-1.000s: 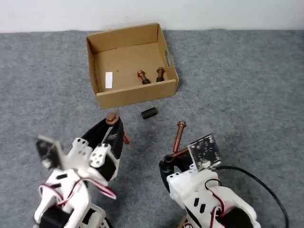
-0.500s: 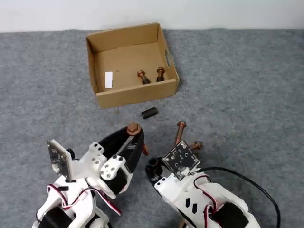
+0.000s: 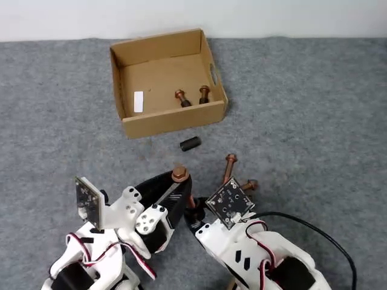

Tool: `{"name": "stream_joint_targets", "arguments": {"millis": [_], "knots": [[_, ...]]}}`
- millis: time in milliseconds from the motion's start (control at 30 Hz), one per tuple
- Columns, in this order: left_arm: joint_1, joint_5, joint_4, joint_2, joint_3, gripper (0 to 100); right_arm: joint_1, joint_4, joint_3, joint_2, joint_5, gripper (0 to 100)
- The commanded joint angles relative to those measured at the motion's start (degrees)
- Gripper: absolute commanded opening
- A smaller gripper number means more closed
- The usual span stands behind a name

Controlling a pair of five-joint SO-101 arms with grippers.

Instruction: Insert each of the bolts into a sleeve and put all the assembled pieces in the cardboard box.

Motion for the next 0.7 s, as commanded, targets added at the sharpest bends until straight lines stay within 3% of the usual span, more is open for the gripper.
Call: {"name": "stream_joint_targets", "arguments": {"millis": [0, 333, 667], "knots": [[0.44, 0.26, -0.26, 0.35, 0.84, 0, -0.48, -1.8, -0.35, -0.31, 0.53, 0.9], [0.18, 0.26, -6.95, 0.26, 5.05, 0, -0.48, -1.36, -0.35, -0.57, 0.53, 0.9], [0.09, 0.35, -7.65, 0.18, 5.14, 0, -0.48, -1.27, -0.35, -0.57, 0.44, 0.9]]}}
